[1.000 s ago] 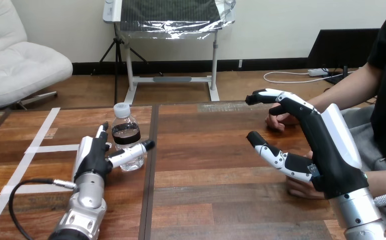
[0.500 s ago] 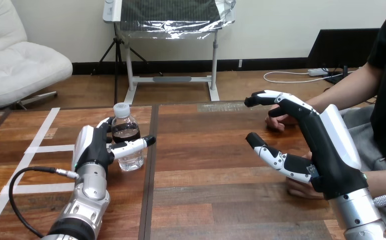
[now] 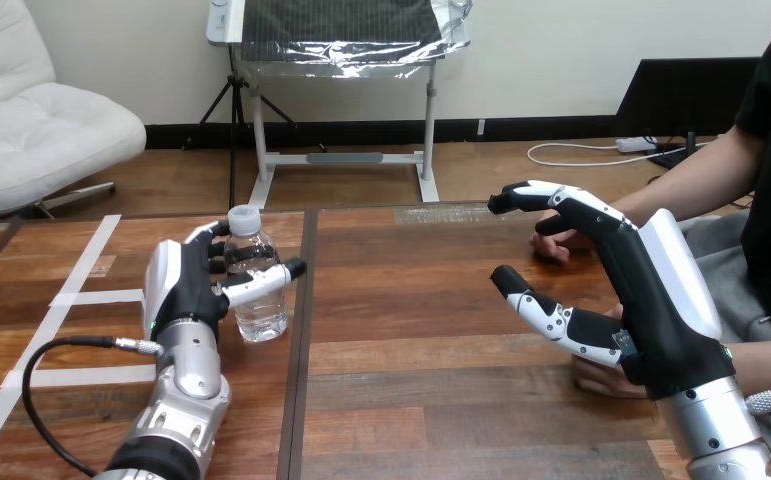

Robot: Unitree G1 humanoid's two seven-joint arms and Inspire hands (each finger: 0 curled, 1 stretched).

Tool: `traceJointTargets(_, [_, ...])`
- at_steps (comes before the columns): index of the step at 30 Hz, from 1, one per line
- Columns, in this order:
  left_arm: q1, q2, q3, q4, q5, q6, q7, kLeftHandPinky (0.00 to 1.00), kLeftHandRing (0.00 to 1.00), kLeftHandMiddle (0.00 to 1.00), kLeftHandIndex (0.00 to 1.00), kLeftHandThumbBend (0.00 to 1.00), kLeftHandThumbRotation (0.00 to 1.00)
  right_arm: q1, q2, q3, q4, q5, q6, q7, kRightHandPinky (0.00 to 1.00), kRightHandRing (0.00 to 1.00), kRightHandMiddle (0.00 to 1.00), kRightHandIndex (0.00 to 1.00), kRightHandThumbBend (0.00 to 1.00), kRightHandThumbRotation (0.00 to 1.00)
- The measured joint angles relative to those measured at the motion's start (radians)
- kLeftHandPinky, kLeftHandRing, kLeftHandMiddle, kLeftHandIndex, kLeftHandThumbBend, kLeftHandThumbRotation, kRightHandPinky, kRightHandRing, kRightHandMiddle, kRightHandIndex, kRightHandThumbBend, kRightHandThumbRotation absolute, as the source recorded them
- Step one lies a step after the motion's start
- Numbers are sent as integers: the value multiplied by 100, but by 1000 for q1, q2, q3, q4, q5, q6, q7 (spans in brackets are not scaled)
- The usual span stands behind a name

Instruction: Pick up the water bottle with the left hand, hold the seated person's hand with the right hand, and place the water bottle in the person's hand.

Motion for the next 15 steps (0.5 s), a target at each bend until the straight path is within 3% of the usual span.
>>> traceJointTargets(7, [-3, -16, 2, 2, -2, -12, 54, 41, 45, 49, 53, 64, 0, 0, 0, 0, 0, 0, -3, -5, 67, 77, 79, 70, 46, 3])
traceJointTargets(15, [-11, -23, 3, 12, -14, -12, 60, 38, 42, 46, 51, 62, 0, 0, 0, 0, 0, -1, -3, -8, 68, 78, 79, 70, 45, 3])
